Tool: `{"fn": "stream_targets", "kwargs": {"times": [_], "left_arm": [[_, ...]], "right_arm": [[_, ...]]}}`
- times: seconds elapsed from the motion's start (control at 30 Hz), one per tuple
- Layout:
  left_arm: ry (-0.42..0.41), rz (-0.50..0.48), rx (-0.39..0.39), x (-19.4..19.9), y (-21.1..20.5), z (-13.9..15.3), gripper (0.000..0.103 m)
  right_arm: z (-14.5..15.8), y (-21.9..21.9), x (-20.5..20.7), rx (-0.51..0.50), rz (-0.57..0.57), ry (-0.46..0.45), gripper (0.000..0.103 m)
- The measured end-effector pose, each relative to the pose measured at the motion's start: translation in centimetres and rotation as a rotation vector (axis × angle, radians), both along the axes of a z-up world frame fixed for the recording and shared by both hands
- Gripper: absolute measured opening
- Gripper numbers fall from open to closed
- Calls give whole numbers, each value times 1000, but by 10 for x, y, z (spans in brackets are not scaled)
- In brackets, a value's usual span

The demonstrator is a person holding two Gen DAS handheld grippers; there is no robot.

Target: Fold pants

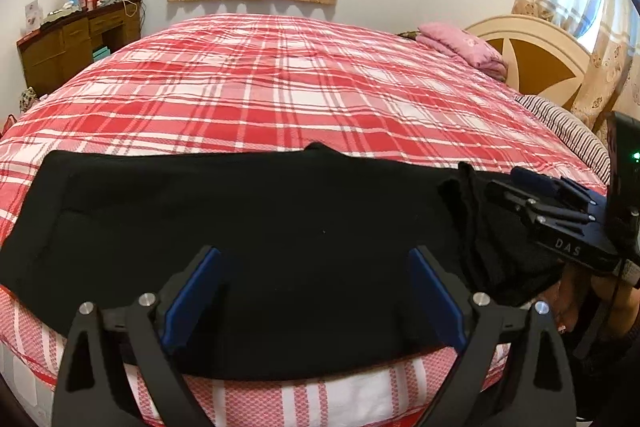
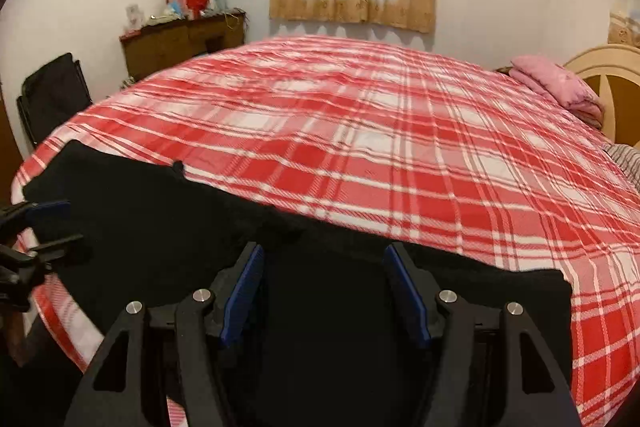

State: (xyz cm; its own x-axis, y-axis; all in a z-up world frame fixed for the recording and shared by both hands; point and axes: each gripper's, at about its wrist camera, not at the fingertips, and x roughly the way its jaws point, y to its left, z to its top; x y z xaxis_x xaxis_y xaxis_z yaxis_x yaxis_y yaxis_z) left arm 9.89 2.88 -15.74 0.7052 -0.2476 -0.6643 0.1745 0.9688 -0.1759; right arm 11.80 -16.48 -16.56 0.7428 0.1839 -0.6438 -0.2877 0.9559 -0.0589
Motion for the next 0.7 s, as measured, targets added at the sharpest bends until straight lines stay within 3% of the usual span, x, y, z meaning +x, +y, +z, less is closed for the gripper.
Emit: {"fn": "stream_targets", "kwargs": {"times": [0.1, 0.17, 0.3, 0.43, 0.53, 0.7], "left_arm": [[-6, 3, 25, -1, 3, 2, 98], [-10, 18, 41, -2, 10, 4, 98], [-19, 69, 64, -1, 27, 8, 100], [-22, 106, 102, 2, 44, 12, 100], [-28, 136, 139, 5, 55, 16, 100], [-36, 180, 183, 13, 77, 20, 100]], "right_arm": [[-25, 25, 4, -86, 102, 117, 65], [-26, 29, -7, -111, 103, 42, 67], [-21, 22, -12, -50, 107, 92, 67], [-13, 19, -30, -47, 139, 23, 67], [-28, 22, -26, -65, 167, 79, 68], [-20, 21, -32, -29, 170, 39, 68]]}}
